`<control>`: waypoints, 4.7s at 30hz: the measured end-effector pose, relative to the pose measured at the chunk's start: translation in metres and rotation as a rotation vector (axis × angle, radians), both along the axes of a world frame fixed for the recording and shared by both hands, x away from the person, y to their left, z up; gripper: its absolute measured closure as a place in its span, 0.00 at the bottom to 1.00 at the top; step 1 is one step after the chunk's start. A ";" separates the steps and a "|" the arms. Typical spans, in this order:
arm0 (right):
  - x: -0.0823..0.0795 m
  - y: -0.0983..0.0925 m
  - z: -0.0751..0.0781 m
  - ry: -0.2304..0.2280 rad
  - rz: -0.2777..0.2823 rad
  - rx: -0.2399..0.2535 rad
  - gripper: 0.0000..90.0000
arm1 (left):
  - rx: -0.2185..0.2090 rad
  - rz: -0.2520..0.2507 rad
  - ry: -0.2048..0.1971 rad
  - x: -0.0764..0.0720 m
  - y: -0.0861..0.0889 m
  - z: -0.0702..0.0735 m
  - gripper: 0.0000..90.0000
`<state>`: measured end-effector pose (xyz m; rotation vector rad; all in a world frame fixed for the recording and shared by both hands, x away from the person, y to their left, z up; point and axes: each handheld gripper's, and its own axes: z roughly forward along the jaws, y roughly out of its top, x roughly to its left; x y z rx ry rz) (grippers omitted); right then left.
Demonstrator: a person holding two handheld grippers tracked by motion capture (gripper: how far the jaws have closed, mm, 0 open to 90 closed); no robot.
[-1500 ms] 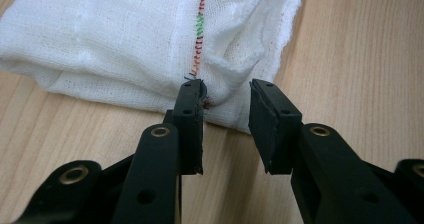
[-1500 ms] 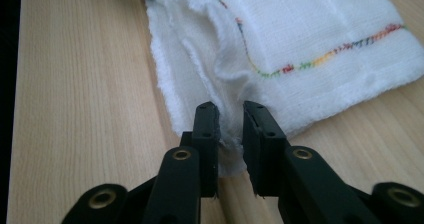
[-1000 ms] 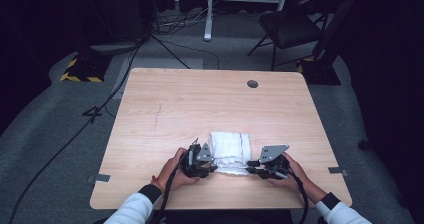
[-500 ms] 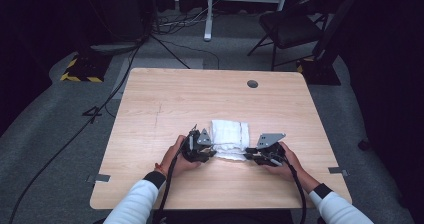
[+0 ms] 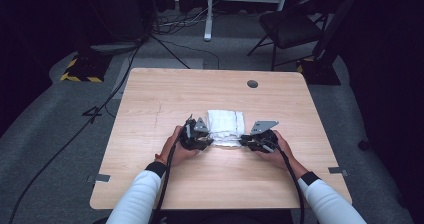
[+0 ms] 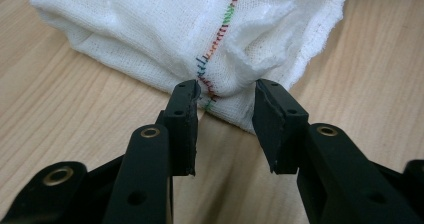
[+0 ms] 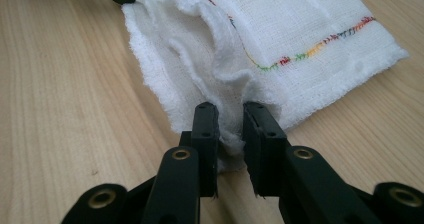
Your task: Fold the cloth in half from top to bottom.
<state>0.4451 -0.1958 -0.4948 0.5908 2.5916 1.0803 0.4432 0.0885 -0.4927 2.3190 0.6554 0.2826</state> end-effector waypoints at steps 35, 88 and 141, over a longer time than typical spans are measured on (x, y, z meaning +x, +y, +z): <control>0.002 -0.009 0.028 0.016 -0.105 -0.078 0.37 | 0.073 0.129 -0.049 -0.006 0.012 0.027 0.21; -0.073 -0.105 0.022 -0.022 -0.201 -0.176 0.35 | 0.230 0.164 -0.127 -0.107 0.083 0.013 0.20; -0.110 -0.191 -0.009 0.053 -0.456 0.071 0.20 | -0.030 0.371 0.013 -0.131 0.158 -0.012 0.18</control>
